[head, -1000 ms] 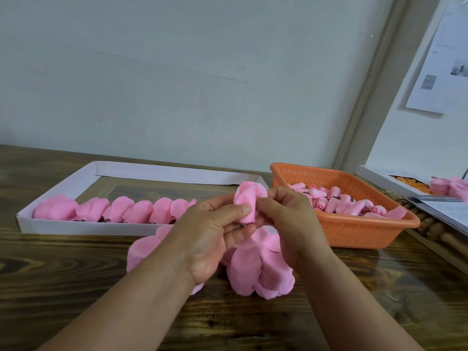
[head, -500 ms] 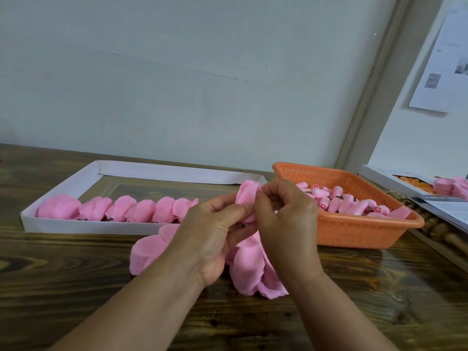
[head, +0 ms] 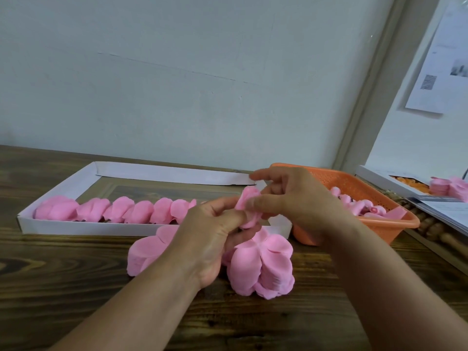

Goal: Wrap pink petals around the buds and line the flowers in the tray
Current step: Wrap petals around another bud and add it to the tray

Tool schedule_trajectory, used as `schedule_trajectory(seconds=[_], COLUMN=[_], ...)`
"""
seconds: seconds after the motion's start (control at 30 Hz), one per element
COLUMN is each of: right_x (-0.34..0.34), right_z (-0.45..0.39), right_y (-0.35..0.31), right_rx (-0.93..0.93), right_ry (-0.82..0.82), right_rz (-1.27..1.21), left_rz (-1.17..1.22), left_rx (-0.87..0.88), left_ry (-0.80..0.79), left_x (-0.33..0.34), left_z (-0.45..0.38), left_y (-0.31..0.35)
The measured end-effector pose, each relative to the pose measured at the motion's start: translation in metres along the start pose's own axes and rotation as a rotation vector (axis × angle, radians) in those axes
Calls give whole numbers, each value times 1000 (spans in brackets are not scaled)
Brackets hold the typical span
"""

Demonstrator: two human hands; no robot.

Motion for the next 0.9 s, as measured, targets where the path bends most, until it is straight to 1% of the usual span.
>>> schedule_trajectory(seconds=[0.07, 0.17, 0.23, 0.3, 0.43, 0.57, 0.63, 0.7, 0.8, 0.9], right_x=[-1, -3, -3, -2, 3, 9, 7, 0, -4, -3], right_z=[-2, -5, -7, -8, -8, -6, -6, -6, -4, -2], right_y=[-2, -5, -6, -7, -7, -6, -5, -3, 2, 8], right_rx=[-18, -44, -58, -67, -91, -121, -123, -104, -73, -55], right_ry=[-59, -73, -99, -120, -122, -112, -99, -85, -106, -120], right_rz=[0, 72, 150, 177, 234, 322, 331, 280, 229, 215], left_rz=[-23, -48, -56, -60, -94, -190, -168, -88, 47, 37], left_rx=[-13, -40, -62, -79, -85, -71, -82, -120, -240, -294], left_ry=[-2, 6, -10, -25, -9, -4, -29, -70, -78, -115], left_x=[-1, -3, -2, 0, -2, -4, -2, 3, 5, 7], left_z=[0, -1, -1, -1, 0, 1, 0, 0, 1, 3], left_y=[-3, -6, -8, -10, -12, -14, -14, -14, -20, -25])
Point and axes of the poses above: each hand's wrist, its own z-axis away from the middle knuckle, its own x-axis out of the palm, y = z × x, the point moved 10 cm from there along -z, towards the middle knuckle, and after that the axes turned 13 degrees about z, right-handed, at the moved point
